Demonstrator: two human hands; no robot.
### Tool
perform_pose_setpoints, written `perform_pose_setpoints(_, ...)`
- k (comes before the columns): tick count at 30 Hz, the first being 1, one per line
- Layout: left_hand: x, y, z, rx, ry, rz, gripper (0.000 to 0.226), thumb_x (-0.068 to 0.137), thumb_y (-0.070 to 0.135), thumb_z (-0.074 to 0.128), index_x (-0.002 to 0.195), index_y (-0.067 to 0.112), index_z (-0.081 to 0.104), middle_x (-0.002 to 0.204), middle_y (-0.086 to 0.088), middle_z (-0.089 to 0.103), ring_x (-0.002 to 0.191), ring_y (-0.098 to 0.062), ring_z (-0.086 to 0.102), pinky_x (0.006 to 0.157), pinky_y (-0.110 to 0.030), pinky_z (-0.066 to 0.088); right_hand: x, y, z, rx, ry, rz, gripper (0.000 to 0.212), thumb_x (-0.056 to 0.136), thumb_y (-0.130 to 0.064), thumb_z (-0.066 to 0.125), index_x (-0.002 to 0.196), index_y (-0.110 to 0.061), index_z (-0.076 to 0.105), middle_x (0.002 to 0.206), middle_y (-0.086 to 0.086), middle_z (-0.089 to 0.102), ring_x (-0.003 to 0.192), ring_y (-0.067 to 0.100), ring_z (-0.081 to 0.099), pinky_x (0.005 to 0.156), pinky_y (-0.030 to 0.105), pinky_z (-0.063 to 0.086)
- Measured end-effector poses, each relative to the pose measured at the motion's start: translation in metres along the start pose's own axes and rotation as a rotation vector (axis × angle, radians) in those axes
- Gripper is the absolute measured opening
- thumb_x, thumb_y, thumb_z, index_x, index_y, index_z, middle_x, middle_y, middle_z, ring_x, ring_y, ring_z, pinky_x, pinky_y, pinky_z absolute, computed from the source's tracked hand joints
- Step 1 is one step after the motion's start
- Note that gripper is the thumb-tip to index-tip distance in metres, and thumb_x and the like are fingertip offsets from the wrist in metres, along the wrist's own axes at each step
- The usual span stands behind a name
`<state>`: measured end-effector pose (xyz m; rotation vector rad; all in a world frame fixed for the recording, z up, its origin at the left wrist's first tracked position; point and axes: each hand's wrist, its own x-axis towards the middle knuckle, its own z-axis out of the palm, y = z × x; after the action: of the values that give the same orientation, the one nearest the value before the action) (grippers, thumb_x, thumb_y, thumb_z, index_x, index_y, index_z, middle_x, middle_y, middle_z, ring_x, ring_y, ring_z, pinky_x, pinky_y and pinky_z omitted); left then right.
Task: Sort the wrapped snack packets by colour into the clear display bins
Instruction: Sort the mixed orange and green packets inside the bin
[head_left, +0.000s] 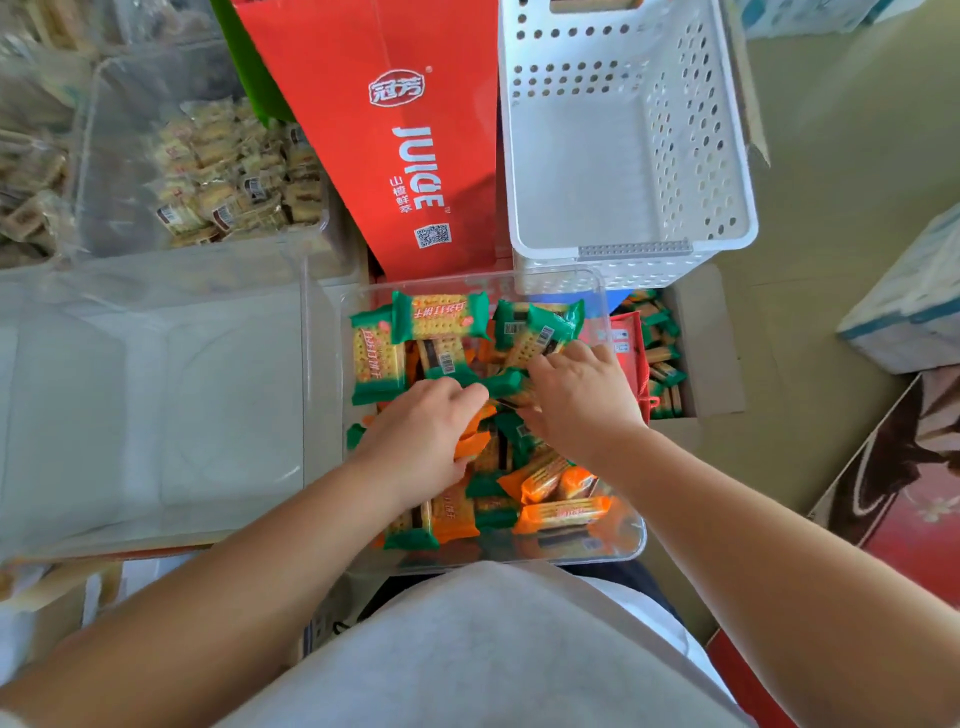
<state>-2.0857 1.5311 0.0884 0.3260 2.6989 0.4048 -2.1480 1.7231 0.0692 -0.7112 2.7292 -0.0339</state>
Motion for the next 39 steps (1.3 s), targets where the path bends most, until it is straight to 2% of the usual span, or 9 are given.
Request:
perform_pose_setpoints(4,0.010,-0.008,0.019,0.159,-0.128,0.021,0.061,0.085,0.017,0.072,0.140,0.018,0.045,0.136,-0.007,0.052,0.123,-0.028,0.049,0.100,-0.040,0.048,-0.003,0.006,-0.002,0.057,0.012,-0.010,0.037,0.090,-0.051,0.058,0.108,-0.019,0.055,0.106,-0.001,0.067,0.109,0.026,0.053,0.098,0.039,0.037)
perform_pose_setpoints(8,0.016,-0.008,0.031,0.248,-0.142,0.051,0.051,0.087,0.009,0.067,0.134,0.016,0.051,0.130,-0.009,0.054,0.116,-0.030,0.051,0.094,-0.042,0.052,-0.008,0.011,0.000,0.066,0.030,-0.032,0.037,0.089,-0.050,0.062,0.105,-0.017,0.056,0.099,-0.001,0.067,0.104,0.026,0.054,0.095,0.039,0.040)
perform_pose_setpoints(11,0.021,-0.011,0.032,0.270,-0.098,0.019,0.052,0.087,0.015,0.069,0.135,0.019,0.052,0.126,-0.007,0.051,0.114,-0.028,0.050,0.096,-0.041,0.049,-0.010,0.011,-0.001,0.055,0.037,-0.044,0.036,0.088,-0.051,0.063,0.101,-0.018,0.057,0.096,-0.001,0.067,0.102,0.026,0.054,0.093,0.039,0.042)
perform_pose_setpoints(16,0.018,-0.018,0.028,0.322,0.016,-0.009,0.077,0.072,0.042,0.084,0.137,0.021,0.050,0.116,-0.006,0.057,0.108,-0.029,0.054,0.094,-0.044,0.046,-0.014,0.015,-0.006,0.061,0.074,-0.037,0.041,0.082,-0.052,0.067,0.103,-0.017,0.063,0.093,-0.002,0.068,0.102,0.027,0.055,0.089,0.039,0.041)
perform_pose_setpoints(21,0.017,-0.017,0.032,0.348,0.022,-0.042,0.065,0.077,0.046,0.079,0.130,0.021,0.052,0.111,-0.002,0.061,0.105,-0.027,0.056,0.094,-0.040,0.043,-0.018,0.020,-0.006,0.056,0.116,-0.032,0.041,0.078,-0.053,0.069,0.097,-0.017,0.063,0.083,-0.003,0.065,0.096,0.027,0.055,0.085,0.041,0.042)
perform_pose_setpoints(27,0.024,-0.012,0.036,0.363,0.047,-0.055,0.051,0.076,0.034,0.078,0.120,0.020,0.057,0.102,0.000,0.061,0.095,-0.025,0.059,0.088,-0.039,0.042,-0.022,0.020,-0.004,0.064,0.119,-0.058,0.043,0.078,-0.054,0.069,0.101,-0.017,0.065,0.086,-0.002,0.067,0.096,0.028,0.055,0.089,0.043,0.043)
perform_pose_setpoints(31,0.024,-0.018,0.040,0.387,0.107,-0.030,0.043,0.072,0.026,0.082,0.109,0.019,0.061,0.091,-0.001,0.061,0.085,-0.026,0.058,0.080,-0.041,0.042,-0.024,0.022,-0.003,0.076,0.160,-0.028,0.043,0.075,-0.057,0.067,0.094,-0.019,0.067,0.080,-0.005,0.066,0.097,0.026,0.055,0.088,0.043,0.041)
perform_pose_setpoints(35,0.024,-0.021,0.038,0.367,0.135,-0.006,0.053,0.071,0.023,0.086,0.117,0.018,0.060,0.091,-0.004,0.061,0.084,-0.029,0.059,0.077,-0.043,0.046,-0.020,0.022,-0.004,0.053,0.142,0.027,0.040,0.078,-0.061,0.064,0.078,-0.021,0.058,0.077,-0.007,0.060,0.101,0.027,0.052,0.089,0.045,0.037)
perform_pose_setpoints(39,0.014,-0.021,0.030,0.319,0.088,0.001,0.065,0.071,0.044,0.085,0.125,0.019,0.058,0.104,-0.004,0.062,0.096,-0.028,0.059,0.082,-0.041,0.049,-0.006,0.018,-0.002,0.010,0.070,0.079,0.047,0.084,-0.068,0.056,0.101,-0.024,0.065,0.094,-0.006,0.063,0.114,0.026,0.044,0.095,0.046,0.027)
